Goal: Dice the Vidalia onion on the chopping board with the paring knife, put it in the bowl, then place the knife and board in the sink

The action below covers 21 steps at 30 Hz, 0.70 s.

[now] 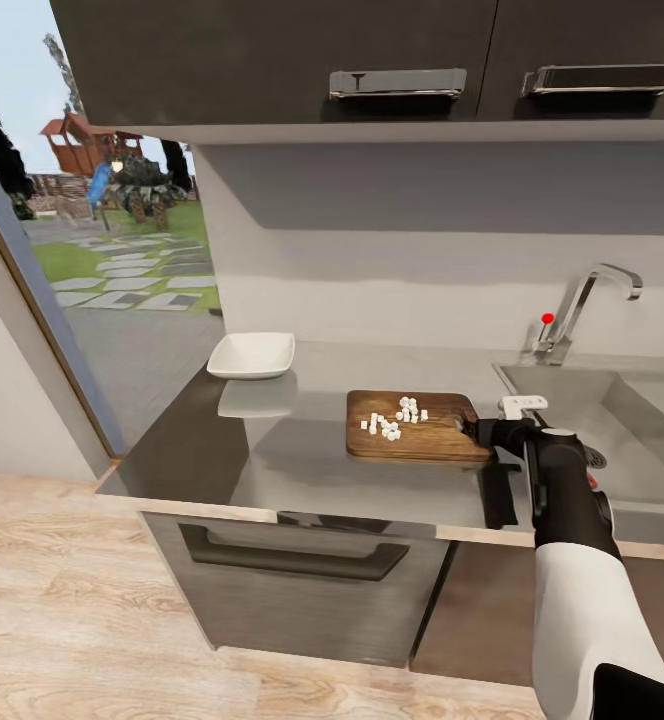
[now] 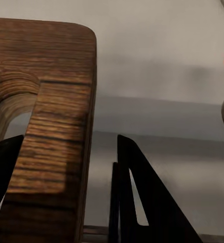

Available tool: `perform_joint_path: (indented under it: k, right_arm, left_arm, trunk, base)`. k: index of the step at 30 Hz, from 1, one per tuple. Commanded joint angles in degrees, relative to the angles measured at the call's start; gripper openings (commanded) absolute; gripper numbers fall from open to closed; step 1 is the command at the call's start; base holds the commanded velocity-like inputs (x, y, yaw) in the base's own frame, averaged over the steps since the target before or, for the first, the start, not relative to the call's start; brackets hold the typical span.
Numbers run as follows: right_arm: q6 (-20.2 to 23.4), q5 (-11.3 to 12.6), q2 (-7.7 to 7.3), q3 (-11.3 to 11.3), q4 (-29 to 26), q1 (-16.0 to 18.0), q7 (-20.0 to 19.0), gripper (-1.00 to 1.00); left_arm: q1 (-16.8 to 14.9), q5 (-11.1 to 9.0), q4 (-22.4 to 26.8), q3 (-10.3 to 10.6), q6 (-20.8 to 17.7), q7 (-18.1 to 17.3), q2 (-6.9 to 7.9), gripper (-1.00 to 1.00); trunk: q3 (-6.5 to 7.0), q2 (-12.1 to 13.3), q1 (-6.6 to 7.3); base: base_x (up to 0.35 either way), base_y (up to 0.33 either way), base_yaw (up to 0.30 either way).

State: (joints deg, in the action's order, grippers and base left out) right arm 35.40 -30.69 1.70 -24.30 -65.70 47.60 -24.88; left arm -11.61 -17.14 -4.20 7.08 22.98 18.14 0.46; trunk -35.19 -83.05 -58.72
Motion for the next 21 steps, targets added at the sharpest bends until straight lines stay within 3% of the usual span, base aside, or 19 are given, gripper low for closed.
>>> perform_joint_path:
  k: [1, 21]
  right_arm:
    - [-0.05, -1.48, 0.06, -0.18, 2.88, 0.06, -0.33, -1.00]
    - [-0.15, -1.50, 0.16, 0.71, 1.81, 0.08, 0.01, -1.00]
  left_arm:
    - [-0.08, -0.35, -0.20, 0.48, 0.31, 0.06, -0.02, 1.00]
    - [-0.08, -0.43, -0.11, 0.30, 0.13, 0.16, -0.89, 1.00]
  trunk:
    - [-0.06, -0.02, 0.00]
    - [-0.06, -0.02, 0.00]
  base:
    - [0.000, 0.000, 0.000]
    - [0.000, 0.000, 0.000]
